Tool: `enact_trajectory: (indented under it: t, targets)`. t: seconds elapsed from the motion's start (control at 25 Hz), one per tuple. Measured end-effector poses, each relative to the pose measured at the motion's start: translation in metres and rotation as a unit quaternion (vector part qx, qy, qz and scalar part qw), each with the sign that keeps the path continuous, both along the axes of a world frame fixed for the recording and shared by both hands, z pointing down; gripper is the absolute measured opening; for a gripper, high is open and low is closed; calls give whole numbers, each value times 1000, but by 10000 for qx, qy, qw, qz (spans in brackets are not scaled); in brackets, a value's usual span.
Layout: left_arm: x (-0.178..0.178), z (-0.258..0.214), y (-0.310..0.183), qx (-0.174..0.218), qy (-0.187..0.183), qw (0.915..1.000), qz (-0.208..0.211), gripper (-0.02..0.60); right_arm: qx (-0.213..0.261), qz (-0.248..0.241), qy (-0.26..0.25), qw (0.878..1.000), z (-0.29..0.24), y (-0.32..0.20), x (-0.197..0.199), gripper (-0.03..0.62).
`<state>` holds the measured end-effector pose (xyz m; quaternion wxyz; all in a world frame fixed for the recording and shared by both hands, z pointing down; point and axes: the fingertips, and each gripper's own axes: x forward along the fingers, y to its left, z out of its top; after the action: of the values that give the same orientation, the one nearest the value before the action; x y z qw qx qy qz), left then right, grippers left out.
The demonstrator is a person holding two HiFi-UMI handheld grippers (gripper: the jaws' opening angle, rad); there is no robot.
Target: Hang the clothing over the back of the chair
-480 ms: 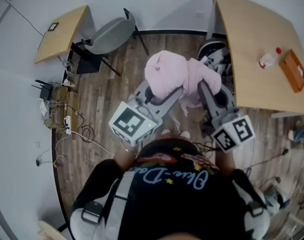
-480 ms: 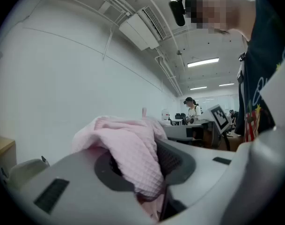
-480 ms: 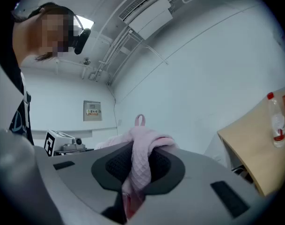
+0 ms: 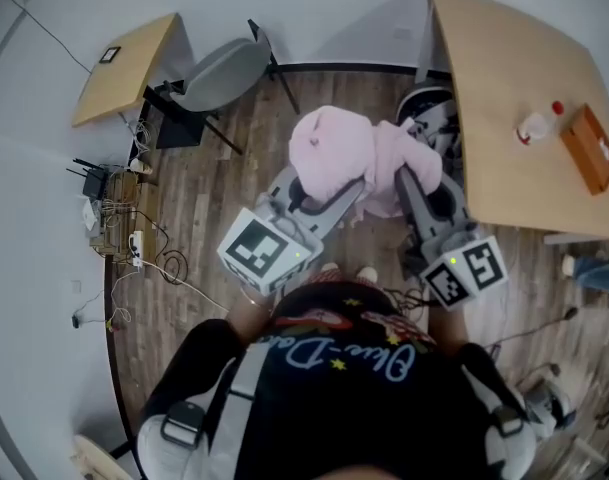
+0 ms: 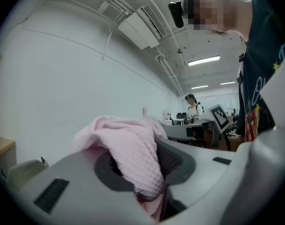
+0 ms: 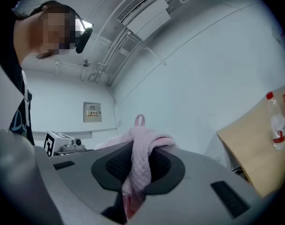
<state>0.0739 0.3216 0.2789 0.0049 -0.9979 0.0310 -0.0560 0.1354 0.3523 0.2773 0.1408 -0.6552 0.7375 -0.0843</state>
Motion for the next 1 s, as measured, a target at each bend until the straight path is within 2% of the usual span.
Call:
enact_trajectory:
  t: [0.4,1.0]
  targets:
    - [13,8,-11,11,-104,9995,-298,115,-27,-154,-187,9997,9,-11,27,54]
    - [24,6,-103,4,121,9995,-282,115,-67,-122,30,9999,0,-103,50,54]
